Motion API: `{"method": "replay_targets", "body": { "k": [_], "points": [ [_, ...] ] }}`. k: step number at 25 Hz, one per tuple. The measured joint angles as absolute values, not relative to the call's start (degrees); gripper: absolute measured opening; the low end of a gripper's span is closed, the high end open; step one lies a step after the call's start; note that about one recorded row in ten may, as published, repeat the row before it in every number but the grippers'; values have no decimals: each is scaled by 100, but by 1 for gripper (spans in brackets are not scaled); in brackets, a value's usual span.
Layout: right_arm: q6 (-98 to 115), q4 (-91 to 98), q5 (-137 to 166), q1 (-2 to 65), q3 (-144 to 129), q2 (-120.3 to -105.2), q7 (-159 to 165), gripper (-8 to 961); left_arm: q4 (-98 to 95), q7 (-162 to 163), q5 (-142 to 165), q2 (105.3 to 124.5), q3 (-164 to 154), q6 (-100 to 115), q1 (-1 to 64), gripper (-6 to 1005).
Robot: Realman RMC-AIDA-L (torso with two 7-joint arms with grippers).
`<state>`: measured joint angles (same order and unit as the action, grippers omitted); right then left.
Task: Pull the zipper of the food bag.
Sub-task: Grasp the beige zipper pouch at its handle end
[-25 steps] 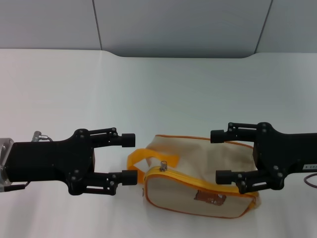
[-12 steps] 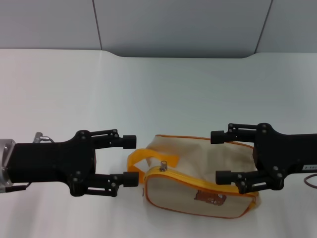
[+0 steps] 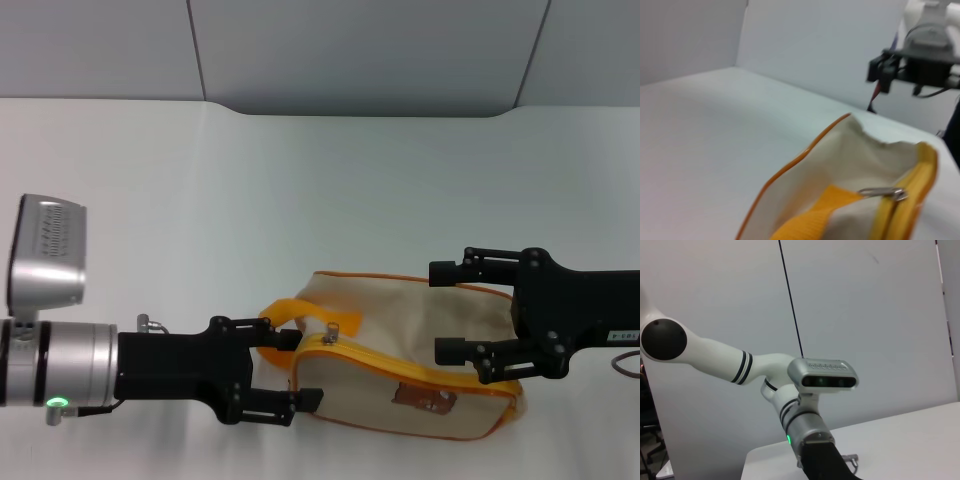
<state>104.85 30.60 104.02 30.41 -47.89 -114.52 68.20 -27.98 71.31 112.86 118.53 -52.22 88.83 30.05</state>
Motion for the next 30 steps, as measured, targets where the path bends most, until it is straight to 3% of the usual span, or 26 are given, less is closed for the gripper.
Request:
{"method": "replay_targets", "body": {
  "k": [16,27,30],
  "points": [
    [10485,3050,10407,3007,-4755,-11459,6820,798,-2517,6664,11207,11876,-5214,8518,3239,690],
    [10484,3042,10407,3006,-4737,-11461,6820,785,-2513,6636,11196,11883,-5226,8523,3276,464],
    [10481,3047,10406,3006,-4737,-11461,6820,782,-2513,6609,11196,11883,-5222,8536,3280,347]
  ]
}}
